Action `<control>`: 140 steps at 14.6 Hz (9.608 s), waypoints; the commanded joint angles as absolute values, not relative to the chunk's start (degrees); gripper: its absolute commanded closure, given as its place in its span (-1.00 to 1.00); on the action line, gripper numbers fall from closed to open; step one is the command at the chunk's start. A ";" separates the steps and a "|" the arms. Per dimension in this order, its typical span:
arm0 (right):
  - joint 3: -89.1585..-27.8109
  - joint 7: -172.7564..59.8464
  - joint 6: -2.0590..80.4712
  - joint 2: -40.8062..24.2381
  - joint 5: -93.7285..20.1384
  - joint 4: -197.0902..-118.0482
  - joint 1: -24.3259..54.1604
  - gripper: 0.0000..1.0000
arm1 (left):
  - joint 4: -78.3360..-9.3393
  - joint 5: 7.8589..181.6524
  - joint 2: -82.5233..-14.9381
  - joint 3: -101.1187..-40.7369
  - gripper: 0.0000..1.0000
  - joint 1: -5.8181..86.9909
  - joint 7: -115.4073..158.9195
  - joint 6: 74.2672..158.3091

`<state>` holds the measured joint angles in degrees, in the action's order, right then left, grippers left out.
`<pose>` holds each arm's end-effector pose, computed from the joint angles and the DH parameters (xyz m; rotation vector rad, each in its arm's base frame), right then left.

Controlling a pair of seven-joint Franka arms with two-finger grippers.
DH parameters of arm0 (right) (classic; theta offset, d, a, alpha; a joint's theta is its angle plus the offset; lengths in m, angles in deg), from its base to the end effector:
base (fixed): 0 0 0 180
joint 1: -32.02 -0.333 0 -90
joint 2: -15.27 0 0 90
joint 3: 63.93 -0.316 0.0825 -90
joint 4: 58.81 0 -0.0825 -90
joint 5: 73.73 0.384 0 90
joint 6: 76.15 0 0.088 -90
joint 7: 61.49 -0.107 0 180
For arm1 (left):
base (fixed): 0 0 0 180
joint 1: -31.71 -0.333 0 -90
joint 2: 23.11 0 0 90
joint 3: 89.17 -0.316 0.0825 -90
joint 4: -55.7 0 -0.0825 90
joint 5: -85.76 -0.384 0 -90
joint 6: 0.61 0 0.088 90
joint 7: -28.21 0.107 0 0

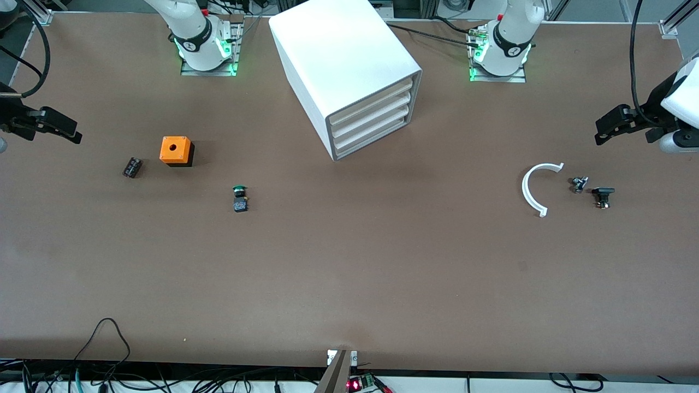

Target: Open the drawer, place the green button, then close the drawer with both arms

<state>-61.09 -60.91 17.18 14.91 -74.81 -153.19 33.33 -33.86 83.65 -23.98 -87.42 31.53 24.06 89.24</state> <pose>0.5577 -0.0423 0.5899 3.1218 -0.0952 -0.0396 0.5587 -0.0112 0.6195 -3.1040 -0.0698 0.0129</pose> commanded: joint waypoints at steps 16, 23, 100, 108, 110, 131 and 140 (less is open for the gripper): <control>-61.21 -60.26 16.05 14.04 -74.08 -152.15 33.51 -1.00 | -31.93 84.18 -25.22 -86.97 -1.00 31.71 25.13 87.19; -61.38 -60.61 16.92 9.91 -73.73 -151.80 32.99 -1.00 | -39.21 83.21 -31.00 -86.09 -1.00 33.47 25.57 89.82; -74.56 -71.51 56.30 -12.16 -78.74 -157.27 18.30 0.27 | -43.79 83.74 -18.89 -85.30 -1.00 28.28 23.03 94.48; -90.54 -61.94 55.42 -15.40 -79.61 -141.26 17.69 0.27 | -44.32 84.45 -18.89 -87.85 -1.00 27.67 21.70 95.28; -93.46 -53.27 55.69 -16.89 -80.49 -140.03 16.90 0.27 | -44.15 84.36 -18.89 -87.85 -1.00 27.67 21.70 95.28; -87.33 -26.77 50.24 -31.93 -96.93 -134.49 -8.84 0.24 | -41.51 84.36 -22.93 -88.90 -1.00 27.93 21.70 95.89; -86.79 -35.80 50.06 -29.48 -96.58 -133.44 -8.16 -1.00 | -41.68 84.53 -22.93 -88.38 -1.00 28.55 21.62 96.94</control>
